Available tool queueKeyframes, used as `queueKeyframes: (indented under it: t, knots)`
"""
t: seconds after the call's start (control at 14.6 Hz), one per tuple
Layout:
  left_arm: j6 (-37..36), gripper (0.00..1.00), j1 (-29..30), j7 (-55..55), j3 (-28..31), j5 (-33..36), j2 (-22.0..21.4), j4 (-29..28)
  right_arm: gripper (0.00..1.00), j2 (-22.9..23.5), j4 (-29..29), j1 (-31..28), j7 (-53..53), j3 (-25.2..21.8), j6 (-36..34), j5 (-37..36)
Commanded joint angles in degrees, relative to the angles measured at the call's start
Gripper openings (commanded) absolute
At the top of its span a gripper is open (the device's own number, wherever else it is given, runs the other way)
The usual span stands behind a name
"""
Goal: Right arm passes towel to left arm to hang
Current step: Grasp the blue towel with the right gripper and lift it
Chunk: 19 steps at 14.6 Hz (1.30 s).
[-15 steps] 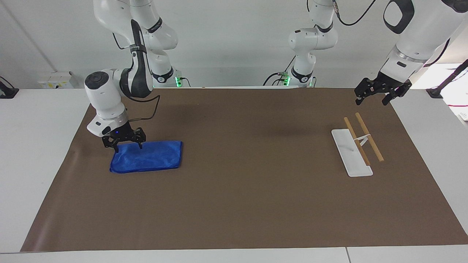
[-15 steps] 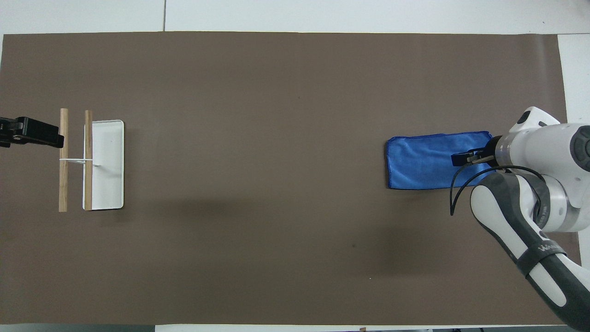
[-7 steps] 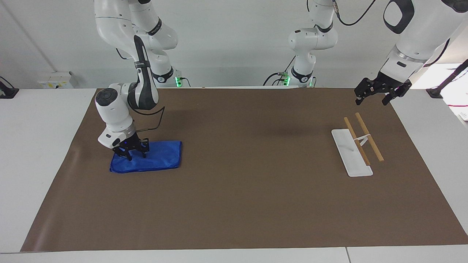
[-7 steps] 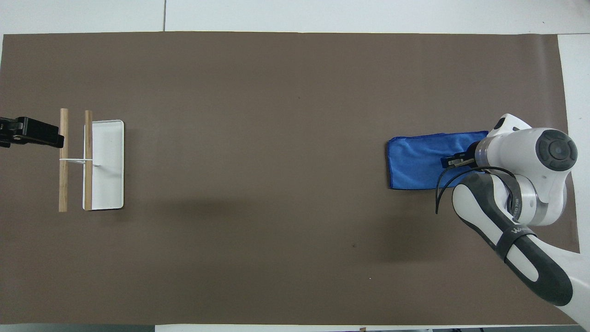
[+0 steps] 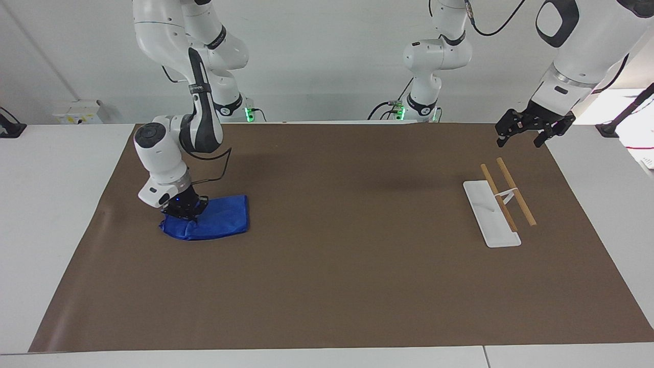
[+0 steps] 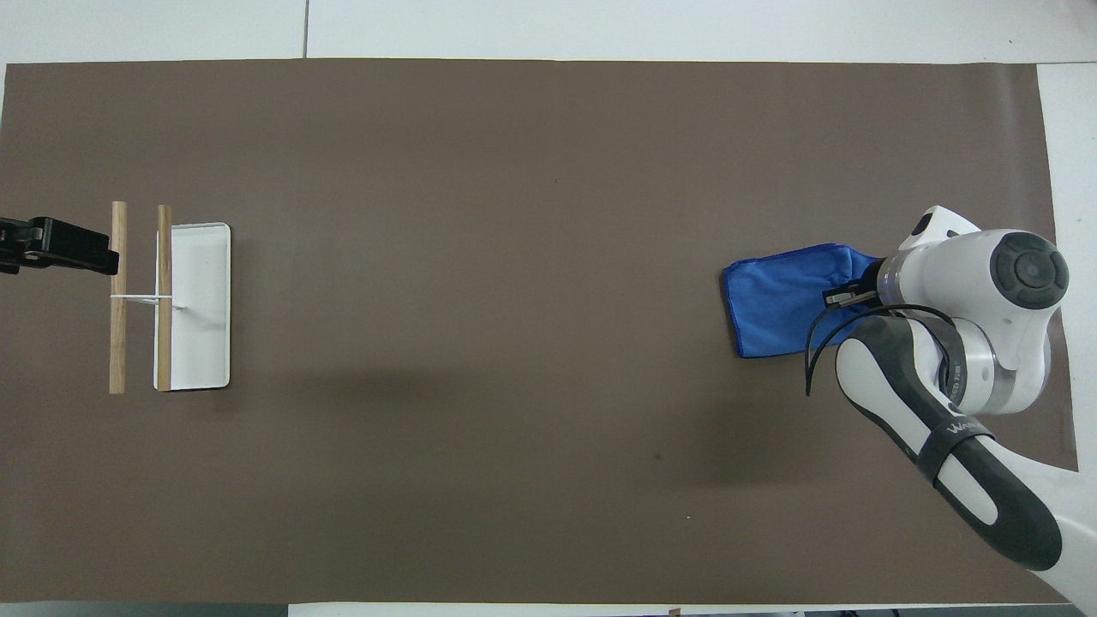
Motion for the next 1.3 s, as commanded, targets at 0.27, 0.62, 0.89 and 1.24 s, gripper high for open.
queueKeyframes:
  t: [0.27, 0.62, 0.89, 1.24]
  knots:
    - [-0.4, 1.0, 0.2, 0.1, 0.0, 1.0, -0.8, -0.4, 0.0, -1.3, 20.0, 7.6, 16.7, 0.2, -26.0, 5.3]
    - [-0.4, 1.0, 0.2, 0.1, 0.0, 1.0, -0.8, -0.4, 0.0, 1.0, 33.4, 12.8, 33.0, 0.2, -32.8, 17.7]
    - [-0.4, 1.0, 0.2, 0.1, 0.0, 1.0, -0.8, -0.4, 0.0, 3.3, 36.0, 19.6, 51.1, 0.2, -23.7, 27.5]
    - [-1.7, 1.0, 0.1, 0.2, -0.1, 1.0, -0.9, -0.5, 0.0, 4.0, 35.4, 21.6, 60.4, 0.2, -17.3, 40.2]
